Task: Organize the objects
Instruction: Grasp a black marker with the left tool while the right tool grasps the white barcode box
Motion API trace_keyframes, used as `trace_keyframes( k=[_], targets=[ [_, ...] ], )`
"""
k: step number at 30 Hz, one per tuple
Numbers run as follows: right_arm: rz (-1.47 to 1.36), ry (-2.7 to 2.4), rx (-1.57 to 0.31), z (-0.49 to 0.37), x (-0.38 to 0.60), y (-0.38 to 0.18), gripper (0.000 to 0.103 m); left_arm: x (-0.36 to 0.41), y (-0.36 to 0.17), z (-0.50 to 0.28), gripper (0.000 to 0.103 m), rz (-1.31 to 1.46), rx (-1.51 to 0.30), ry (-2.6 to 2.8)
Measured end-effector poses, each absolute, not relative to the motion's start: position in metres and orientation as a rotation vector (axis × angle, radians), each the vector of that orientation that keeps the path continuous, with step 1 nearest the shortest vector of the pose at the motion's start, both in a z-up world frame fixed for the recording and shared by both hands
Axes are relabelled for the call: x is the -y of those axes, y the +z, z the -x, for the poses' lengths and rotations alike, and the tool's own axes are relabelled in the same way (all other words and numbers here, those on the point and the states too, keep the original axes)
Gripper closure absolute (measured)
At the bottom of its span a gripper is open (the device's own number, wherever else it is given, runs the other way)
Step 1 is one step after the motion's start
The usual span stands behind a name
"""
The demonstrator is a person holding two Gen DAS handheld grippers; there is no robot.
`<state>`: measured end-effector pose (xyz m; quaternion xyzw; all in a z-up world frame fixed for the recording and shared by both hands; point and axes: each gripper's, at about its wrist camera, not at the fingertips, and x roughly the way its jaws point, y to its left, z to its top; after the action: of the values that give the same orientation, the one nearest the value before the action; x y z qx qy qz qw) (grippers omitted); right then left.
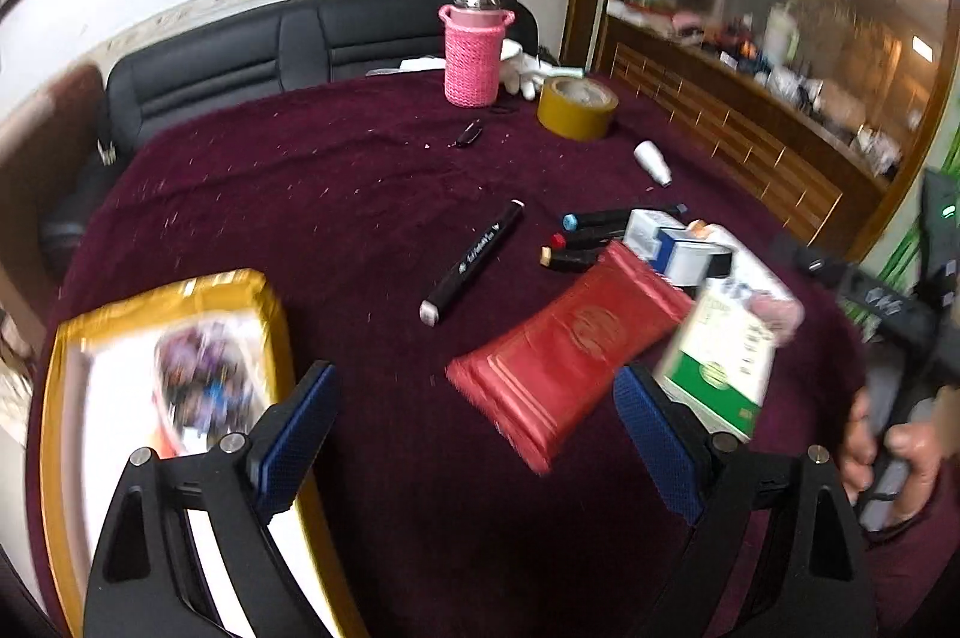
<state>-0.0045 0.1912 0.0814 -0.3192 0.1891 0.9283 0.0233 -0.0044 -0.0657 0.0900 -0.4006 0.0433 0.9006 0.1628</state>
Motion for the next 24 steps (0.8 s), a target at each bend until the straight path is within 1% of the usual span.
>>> trace_keyframes(
  k=[2, 4, 6, 8, 10, 12, 14, 19, 22, 24],
  targets=[
    [0.976, 2.864, -0.644, 0.009, -0.202, 0.076, 0.005, 0.056, 0.08, 0.032, 0.013, 1.193, -0.165, 2.575],
    [0.945, 2.86, -0.697, 0.009, -0.211, 0.072, 0.005, 0.053, 0.073, 0.056, 0.015, 1.225, -0.169, 2.579],
    [0.915, 2.859, -0.702, 0.008, -0.215, 0.069, 0.005, 0.047, 0.064, 0.077, 0.022, 1.258, -0.173, 2.568],
    [0.914, 2.844, -0.707, 0.008, -0.218, 0.063, 0.005, 0.04, 0.053, 0.095, 0.036, 1.298, -0.208, 2.556],
    [0.924, 2.838, -0.766, 0.008, -0.223, 0.06, 0.005, 0.03, 0.039, 0.111, 0.045, 1.338, -0.269, 2.529],
    [0.893, 2.836, -0.781, 0.005, -0.227, 0.063, 0.005, 0.021, 0.034, 0.119, 0.046, 1.343, -0.293, 2.511],
    [0.871, 2.839, -0.773, 0.001, -0.228, 0.065, 0.005, 0.012, 0.027, 0.125, 0.046, 1.336, -0.355, 2.504],
    [0.89, 2.853, -0.762, 0.003, -0.224, 0.065, 0.005, -0.005, 0.013, 0.14, 0.046, 1.339, -0.463, 2.474],
    [0.887, 2.852, -0.757, 0.002, -0.225, 0.065, 0.005, -0.01, 0.008, 0.144, 0.047, 1.323, -0.467, 2.474],
    [0.888, 2.844, -0.756, 0.003, -0.226, 0.064, 0.005, -0.011, 0.008, 0.146, 0.059, 1.328, -0.425, 2.457]
  ],
)
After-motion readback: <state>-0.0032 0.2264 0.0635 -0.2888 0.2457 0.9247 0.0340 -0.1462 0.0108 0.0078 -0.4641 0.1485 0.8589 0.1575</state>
